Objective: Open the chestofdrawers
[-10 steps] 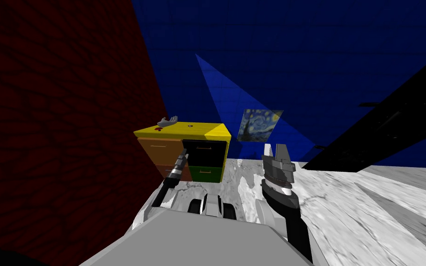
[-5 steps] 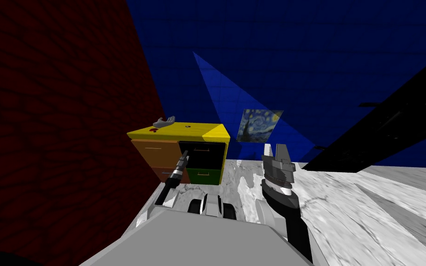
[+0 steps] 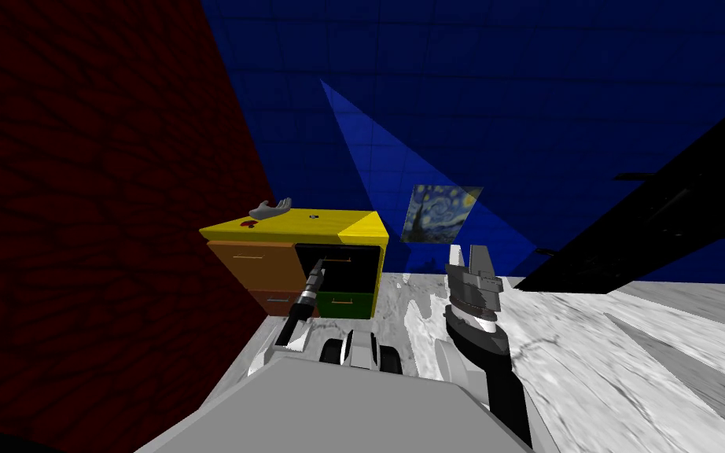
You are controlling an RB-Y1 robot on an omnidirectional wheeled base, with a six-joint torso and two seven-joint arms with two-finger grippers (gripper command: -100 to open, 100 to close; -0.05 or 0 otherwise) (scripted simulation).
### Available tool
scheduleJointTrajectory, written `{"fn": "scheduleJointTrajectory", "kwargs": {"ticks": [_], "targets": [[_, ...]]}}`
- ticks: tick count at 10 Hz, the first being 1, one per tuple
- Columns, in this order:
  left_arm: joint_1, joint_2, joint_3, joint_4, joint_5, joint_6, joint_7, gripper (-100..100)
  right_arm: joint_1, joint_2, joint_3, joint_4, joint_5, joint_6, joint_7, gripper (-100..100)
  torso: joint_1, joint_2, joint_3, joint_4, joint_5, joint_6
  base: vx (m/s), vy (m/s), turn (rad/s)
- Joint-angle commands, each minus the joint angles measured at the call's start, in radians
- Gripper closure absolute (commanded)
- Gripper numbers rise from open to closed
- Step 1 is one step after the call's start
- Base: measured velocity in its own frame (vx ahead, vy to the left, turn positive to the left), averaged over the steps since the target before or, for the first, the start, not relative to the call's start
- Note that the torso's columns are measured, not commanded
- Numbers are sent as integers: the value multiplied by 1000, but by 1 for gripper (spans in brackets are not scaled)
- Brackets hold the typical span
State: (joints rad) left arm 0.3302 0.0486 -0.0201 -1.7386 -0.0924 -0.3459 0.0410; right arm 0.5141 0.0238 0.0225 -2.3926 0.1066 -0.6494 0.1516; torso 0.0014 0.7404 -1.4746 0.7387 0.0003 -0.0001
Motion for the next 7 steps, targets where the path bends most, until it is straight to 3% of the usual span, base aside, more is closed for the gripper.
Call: {"fn": "scheduleJointTrajectory", "kwargs": {"ticks": [1, 4, 5, 7], "targets": [[-50, 25, 6, 51, 18, -24, 7, -100, 0, 0, 0, 0, 0, 0, 0, 0, 1, 0, 0, 0, 0, 0, -52, -34, 16], [-89, 25, 6, 113, 18, -24, 7, -100, 0, 0, 0, 0, 0, 0, 0, 0, -1, -2, -1, -1, 0, 0, -46, -21, 1], [-134, 53, 12, 148, 37, -47, 14, -100, 0, 0, 0, 0, 0, 0, 0, 0, 0, -5, -3, -1, 0, 0, -61, -23, 20], [-178, 53, 12, 202, 37, -47, 14, -100, 0, 0, 0, 0, 0, 0, 0, 0, -2, -2, -1, 0, -1, 0, -47, -28, 2]]}}
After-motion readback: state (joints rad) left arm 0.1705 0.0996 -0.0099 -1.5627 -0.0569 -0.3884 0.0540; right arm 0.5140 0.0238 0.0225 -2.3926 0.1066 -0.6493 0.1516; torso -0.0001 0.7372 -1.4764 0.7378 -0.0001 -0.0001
